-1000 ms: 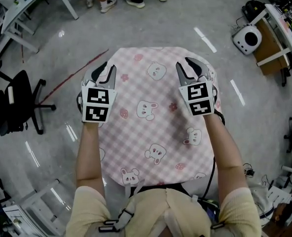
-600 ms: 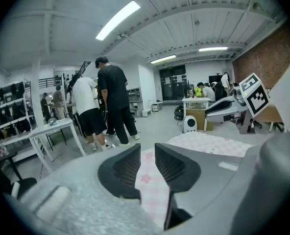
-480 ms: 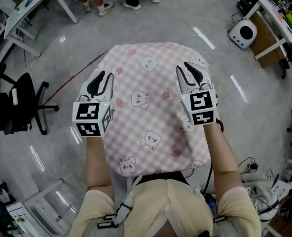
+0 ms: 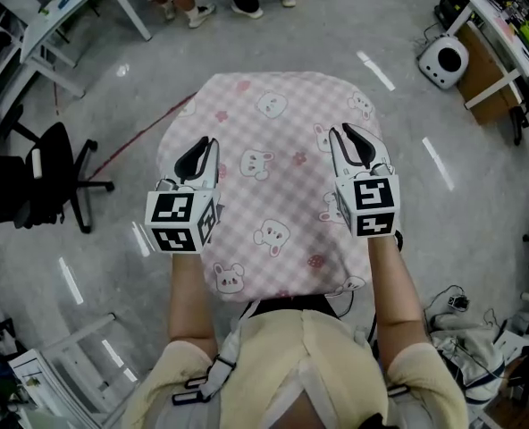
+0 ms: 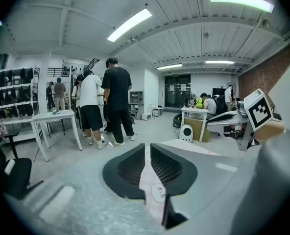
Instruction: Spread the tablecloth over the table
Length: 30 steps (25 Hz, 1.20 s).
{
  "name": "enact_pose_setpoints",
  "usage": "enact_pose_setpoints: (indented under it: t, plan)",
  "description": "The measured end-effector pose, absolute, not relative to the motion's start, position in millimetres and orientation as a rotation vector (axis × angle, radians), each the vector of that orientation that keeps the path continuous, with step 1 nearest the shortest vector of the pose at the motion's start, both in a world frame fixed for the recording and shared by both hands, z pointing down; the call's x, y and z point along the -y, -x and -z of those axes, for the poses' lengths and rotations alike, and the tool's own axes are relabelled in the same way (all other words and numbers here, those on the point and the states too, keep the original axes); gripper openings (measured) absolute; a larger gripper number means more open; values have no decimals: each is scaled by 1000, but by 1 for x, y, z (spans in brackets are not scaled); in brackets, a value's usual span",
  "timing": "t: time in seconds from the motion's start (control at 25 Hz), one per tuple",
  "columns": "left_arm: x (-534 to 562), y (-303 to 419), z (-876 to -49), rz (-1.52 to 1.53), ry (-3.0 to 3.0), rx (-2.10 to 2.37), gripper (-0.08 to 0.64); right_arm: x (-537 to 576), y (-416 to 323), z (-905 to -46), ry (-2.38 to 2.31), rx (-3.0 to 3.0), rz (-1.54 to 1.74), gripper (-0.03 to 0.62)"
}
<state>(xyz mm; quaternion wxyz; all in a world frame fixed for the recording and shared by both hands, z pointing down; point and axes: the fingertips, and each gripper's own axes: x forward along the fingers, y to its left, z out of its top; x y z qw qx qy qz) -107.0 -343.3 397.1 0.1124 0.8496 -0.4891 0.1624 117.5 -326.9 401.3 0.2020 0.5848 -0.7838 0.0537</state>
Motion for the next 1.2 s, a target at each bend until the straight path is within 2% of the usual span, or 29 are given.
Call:
enact_pose_setpoints:
  t: [0.04,0.44,0.8,1.2]
  plan:
    - [339,108,-399,-486,-2487,1435,26,322,-118,-402,-1630,2187,-154,86]
    - [299,117,-420,-536,-2434,1416,23,281,-124,-417,-1631,2179,-242,66]
    - [264,115,-438,-592,-2399,1390,5,244,-135,-438,-1630,2150,-305,5]
    - [240,95,-452,-645,-2408,1310,5,221,-135,-464,-1617,2158,-415,5]
